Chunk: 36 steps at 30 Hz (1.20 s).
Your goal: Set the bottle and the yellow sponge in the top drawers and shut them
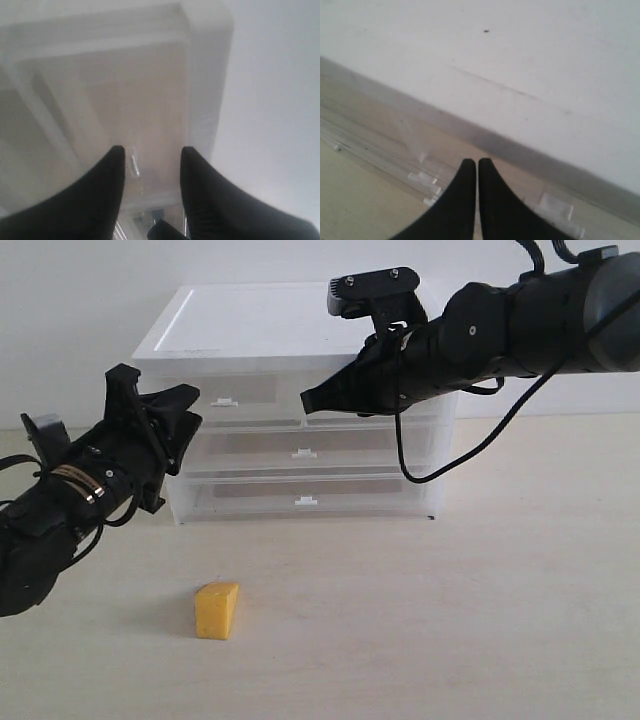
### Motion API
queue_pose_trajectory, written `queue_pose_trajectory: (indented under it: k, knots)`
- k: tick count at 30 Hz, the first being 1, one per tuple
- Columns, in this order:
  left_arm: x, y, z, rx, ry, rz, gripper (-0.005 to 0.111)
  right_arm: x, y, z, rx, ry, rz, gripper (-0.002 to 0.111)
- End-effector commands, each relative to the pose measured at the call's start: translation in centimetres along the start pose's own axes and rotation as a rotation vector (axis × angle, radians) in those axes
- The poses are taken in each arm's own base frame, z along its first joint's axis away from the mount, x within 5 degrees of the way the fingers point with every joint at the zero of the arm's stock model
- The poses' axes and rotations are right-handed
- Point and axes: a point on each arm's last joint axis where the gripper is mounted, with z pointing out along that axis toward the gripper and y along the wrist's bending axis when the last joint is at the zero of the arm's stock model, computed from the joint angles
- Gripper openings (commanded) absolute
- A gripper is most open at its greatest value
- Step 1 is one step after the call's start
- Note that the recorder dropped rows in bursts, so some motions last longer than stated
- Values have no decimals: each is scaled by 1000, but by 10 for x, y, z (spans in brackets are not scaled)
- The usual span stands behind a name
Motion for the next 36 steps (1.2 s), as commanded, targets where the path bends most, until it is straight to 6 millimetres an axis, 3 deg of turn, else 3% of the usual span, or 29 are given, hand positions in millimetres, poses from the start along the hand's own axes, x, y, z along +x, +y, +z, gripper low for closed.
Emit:
queue_pose_trajectory:
  k: [1, 15, 25, 36]
  knots:
    - [12, 1, 3, 4, -24, -49, 36, -5, -2, 0, 9, -34, -2, 0]
    - [22, -7, 15, 31, -127, -70, 36, -4, -2, 0, 6, -23, -11, 0]
    - [34, 18, 15, -43, -154, -114, 36, -4, -2, 0, 5, -20, -18, 0]
    - [36, 8, 26, 9, -131, -104, 36, -4, -2, 0, 5, -20, -28, 0]
